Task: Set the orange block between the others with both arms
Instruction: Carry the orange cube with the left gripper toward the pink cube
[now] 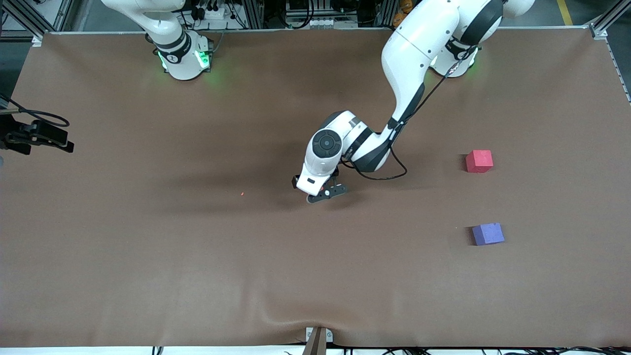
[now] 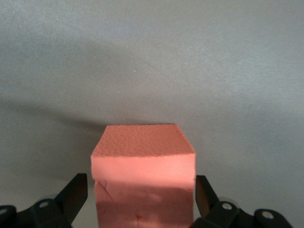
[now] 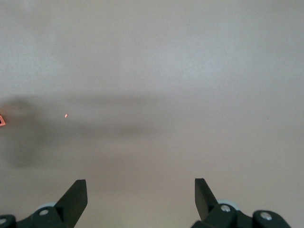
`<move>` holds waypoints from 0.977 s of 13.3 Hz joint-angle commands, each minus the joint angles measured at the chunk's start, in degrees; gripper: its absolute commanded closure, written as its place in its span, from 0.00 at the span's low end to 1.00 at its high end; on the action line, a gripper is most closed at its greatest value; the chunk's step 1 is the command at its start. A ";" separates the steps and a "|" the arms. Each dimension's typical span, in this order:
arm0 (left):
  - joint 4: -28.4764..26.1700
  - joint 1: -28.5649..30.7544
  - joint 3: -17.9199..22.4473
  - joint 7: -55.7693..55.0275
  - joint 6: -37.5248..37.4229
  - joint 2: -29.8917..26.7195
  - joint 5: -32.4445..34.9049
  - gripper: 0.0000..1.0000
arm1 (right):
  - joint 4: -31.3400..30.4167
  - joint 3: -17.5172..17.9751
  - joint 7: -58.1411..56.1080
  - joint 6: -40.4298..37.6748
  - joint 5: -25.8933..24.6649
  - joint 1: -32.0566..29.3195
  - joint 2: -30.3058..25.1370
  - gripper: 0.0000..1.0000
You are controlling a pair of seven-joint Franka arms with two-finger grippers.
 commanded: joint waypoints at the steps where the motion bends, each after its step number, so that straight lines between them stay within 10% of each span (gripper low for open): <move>1: 1.58 -1.24 0.40 -2.06 0.01 0.28 -0.23 0.97 | -0.65 0.70 -0.83 -0.83 -1.52 0.19 -1.30 0.00; 5: 1.40 2.51 0.66 0.47 -2.97 -1.91 1.34 1.00 | -0.65 0.70 -0.74 -2.94 -1.87 0.20 -1.04 0.00; 13: -5.43 30.27 0.40 31.64 -23.64 -16.49 7.42 1.00 | -0.47 0.70 -0.92 -3.03 -3.11 -0.16 -1.04 0.00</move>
